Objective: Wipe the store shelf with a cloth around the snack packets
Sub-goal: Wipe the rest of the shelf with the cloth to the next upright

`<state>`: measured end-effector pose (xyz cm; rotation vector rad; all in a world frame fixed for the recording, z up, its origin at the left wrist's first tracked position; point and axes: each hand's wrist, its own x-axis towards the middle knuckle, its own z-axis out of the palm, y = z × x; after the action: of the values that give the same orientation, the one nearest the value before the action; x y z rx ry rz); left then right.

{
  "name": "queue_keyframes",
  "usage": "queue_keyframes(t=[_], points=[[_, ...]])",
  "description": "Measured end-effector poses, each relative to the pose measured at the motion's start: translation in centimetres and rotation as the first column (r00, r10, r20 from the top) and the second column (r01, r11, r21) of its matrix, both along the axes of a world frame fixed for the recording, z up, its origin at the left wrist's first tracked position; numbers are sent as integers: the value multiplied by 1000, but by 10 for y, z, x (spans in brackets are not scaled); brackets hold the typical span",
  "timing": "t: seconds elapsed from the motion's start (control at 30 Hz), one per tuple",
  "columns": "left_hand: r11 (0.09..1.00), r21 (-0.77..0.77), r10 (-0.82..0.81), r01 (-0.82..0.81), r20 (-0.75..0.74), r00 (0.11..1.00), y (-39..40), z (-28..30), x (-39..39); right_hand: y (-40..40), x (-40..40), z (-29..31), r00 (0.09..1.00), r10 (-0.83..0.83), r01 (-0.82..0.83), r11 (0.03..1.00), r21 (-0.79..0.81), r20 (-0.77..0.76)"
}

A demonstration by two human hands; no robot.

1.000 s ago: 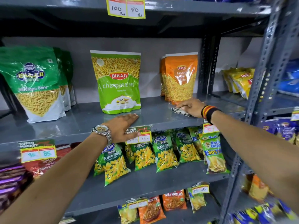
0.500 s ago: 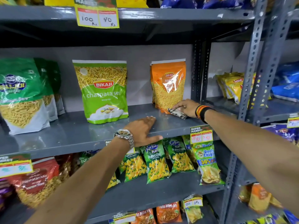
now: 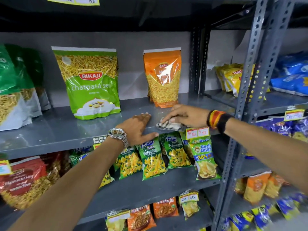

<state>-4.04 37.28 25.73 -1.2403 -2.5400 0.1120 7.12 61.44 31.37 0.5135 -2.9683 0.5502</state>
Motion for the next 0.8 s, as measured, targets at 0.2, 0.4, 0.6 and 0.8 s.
queue_keyframes(t=[0.2, 0.4, 0.6, 0.8], points=[[1000, 3, 17, -17, 26, 1000, 2, 7, 1, 56, -22, 11, 939, -331, 323, 942, -97, -95], [1000, -5, 27, -27, 37, 999, 5, 10, 12, 63, 8, -9, 985, -172, 169, 979, -113, -20], [1000, 3, 0, 0, 59, 998, 53, 18, 19, 109, -9, 18, 935, -309, 268, 937, -226, -172], [997, 32, -76, 74, 76, 994, 118, 20, 14, 157, -90, 22, 878, -450, 398, 875, -274, -162]])
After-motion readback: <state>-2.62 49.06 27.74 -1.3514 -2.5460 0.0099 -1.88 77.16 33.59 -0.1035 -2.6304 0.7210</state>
